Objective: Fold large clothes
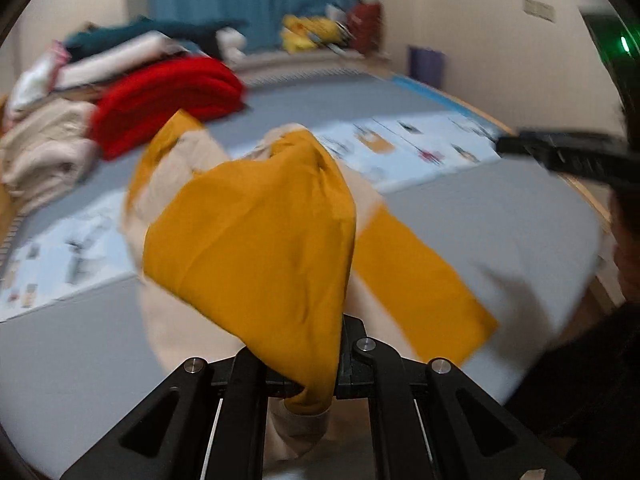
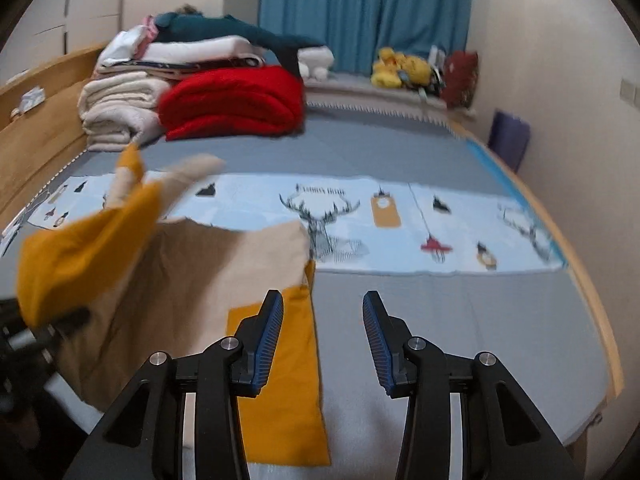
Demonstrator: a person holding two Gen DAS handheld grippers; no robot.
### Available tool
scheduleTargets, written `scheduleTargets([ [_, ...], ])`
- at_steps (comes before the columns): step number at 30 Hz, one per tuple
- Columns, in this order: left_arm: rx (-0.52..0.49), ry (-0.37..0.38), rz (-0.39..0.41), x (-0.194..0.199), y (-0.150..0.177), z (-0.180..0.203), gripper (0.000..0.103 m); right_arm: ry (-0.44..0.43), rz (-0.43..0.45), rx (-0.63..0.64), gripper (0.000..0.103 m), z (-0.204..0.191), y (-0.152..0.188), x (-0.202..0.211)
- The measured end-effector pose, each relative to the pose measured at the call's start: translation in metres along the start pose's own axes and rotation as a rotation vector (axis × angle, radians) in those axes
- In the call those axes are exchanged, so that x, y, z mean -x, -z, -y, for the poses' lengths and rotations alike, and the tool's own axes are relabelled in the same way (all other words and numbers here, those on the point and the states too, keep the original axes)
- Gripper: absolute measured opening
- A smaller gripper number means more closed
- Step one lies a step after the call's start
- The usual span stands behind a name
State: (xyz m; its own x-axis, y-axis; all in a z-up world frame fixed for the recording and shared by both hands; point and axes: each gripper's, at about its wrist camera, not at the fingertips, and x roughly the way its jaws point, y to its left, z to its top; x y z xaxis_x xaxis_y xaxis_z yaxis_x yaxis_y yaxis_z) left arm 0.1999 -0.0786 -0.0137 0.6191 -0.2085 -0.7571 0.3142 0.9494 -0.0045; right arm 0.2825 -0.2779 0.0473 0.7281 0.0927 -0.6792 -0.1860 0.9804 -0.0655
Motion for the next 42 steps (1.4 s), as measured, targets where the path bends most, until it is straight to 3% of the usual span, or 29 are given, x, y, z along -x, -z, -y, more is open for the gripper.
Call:
scheduleTargets([
  [3, 0.009, 0.059, -0.111, -0.026, 0.0, 0.007, 0.012, -0.019, -0.024, -0.008, 0.043, 0.008, -0.001, -0.006],
  [5, 0.046, 0.112, -0.148, -0.031, 0.002, 0.003, 0.026, -0.043, -0.043, -0.026, 0.043, 0.014, 0.005, -0.007],
  [7, 0.07, 0.149, -0.141, -0.025, 0.003, -0.003, 0.032, -0.065, -0.056, -0.034, 0.043, 0.015, 0.008, -0.009],
  [11, 0.078, 0.157, -0.043, 0.008, 0.003, -0.012, 0.047, -0.115, -0.072, -0.028, 0.043, 0.002, 0.009, -0.015],
  [15, 0.129, 0.087, 0.075, 0.042, 0.005, -0.04, 0.048, -0.174, -0.103, -0.006, 0.043, -0.02, 0.011, -0.023],
  [18, 0.264, 0.006, 0.11, 0.056, 0.009, -0.085, 0.048, -0.237, -0.138, -0.005, 0.043, -0.037, 0.012, -0.03],
  [20, 0.385, -0.078, 0.065, 0.053, 0.019, -0.121, 0.048, -0.3, -0.188, -0.02, 0.045, -0.05, 0.015, -0.039],
  [24, 0.585, -0.112, -0.045, 0.042, 0.042, -0.167, 0.046, -0.389, -0.299, -0.035, 0.049, -0.075, 0.023, -0.061],
  [29, 0.595, -0.131, -0.088, 0.039, 0.05, -0.174, 0.046, -0.365, -0.449, 0.003, 0.049, -0.094, 0.039, -0.093],
  [30, 0.584, -0.129, -0.092, 0.037, 0.048, -0.172, 0.046, -0.343, -0.47, 0.029, 0.044, -0.099, 0.043, -0.097],
  [31, 0.578, -0.131, -0.096, 0.035, 0.046, -0.17, 0.046, -0.342, -0.474, 0.044, 0.032, -0.1, 0.044, -0.097],
  [32, 0.578, -0.131, -0.1, 0.033, 0.045, -0.169, 0.046, -0.356, -0.468, 0.065, 0.005, -0.103, 0.044, -0.096],
  [35, 0.594, -0.116, -0.112, 0.027, 0.05, -0.167, 0.046, -0.409, -0.379, 0.076, 0.004, -0.099, 0.036, -0.075],
  [38, 0.592, -0.095, -0.12, 0.019, 0.046, -0.16, 0.046, -0.481, -0.258, 0.008, 0.003, -0.074, 0.027, -0.043],
  [42, 0.549, -0.062, -0.121, 0.01, 0.038, -0.144, 0.047, -0.377, -0.184, -0.051, 0.003, -0.026, 0.034, -0.018],
])
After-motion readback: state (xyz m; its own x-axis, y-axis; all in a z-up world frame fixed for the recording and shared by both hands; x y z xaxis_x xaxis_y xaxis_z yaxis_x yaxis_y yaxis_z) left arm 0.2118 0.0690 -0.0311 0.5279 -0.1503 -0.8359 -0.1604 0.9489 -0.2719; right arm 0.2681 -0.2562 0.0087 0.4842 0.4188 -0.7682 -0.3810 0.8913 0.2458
